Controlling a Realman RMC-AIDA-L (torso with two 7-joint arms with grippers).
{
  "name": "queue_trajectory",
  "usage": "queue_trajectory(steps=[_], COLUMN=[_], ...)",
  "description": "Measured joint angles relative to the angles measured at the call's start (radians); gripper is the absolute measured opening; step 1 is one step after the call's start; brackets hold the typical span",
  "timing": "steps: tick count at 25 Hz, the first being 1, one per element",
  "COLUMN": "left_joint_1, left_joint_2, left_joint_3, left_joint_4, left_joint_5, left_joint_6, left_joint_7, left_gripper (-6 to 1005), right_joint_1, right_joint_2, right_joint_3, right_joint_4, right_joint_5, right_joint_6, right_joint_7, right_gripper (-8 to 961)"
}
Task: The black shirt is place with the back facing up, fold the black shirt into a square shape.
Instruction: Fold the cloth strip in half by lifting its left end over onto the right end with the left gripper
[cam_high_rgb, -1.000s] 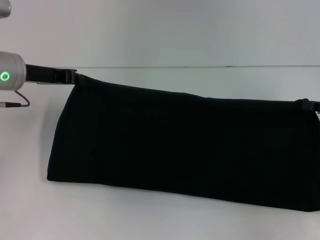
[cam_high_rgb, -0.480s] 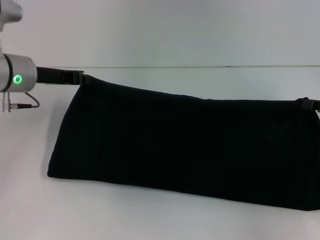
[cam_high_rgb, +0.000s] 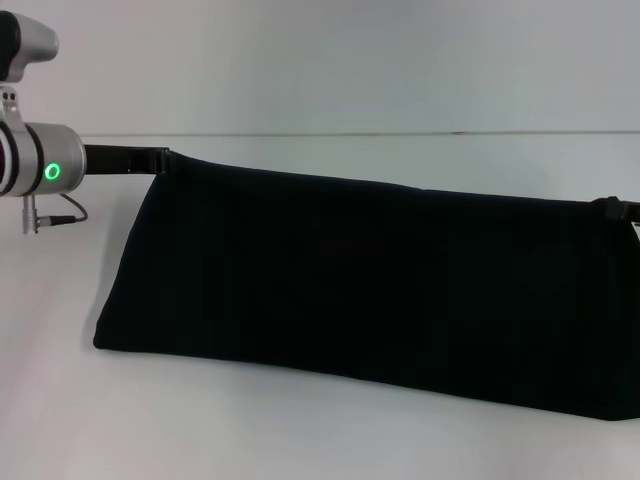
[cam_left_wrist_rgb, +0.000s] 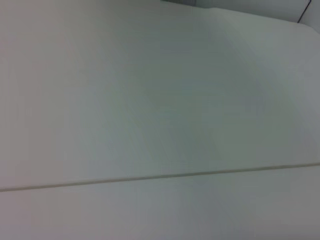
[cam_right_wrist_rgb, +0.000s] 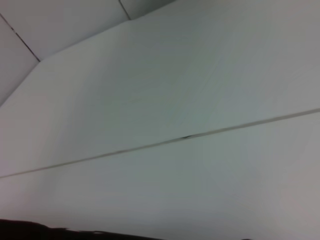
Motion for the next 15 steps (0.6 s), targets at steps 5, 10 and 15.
queue_trajectory(steps=[5, 10, 15], left_joint_1=[-0.007, -0.008, -0.016], left_joint_2=[-0.001, -0.001, -0.008], left_joint_3=[0.001, 0.001, 0.001], left_joint_4=[-0.032, -0.038, -0.046], left_joint_5=[-0.006, -0.007, -0.007], left_joint_6=[-0.043, -0.058, -0.061], left_joint_7=[0.018, 0.024, 0.056], left_gripper=[2, 24, 60], right_joint_1=[0.0, 0.0, 0.005], right_joint_2=[0.001, 0.001, 0.002], right_joint_3=[-0.006, -0.007, -0.007], right_joint_4=[0.002, 0.003, 0.006], right_joint_5=[-0.001, -0.001, -0.002], right_joint_6=[0.009, 0.01, 0.011], right_joint_7=[0.002, 0.002, 0.004], right_gripper=[64, 66, 68])
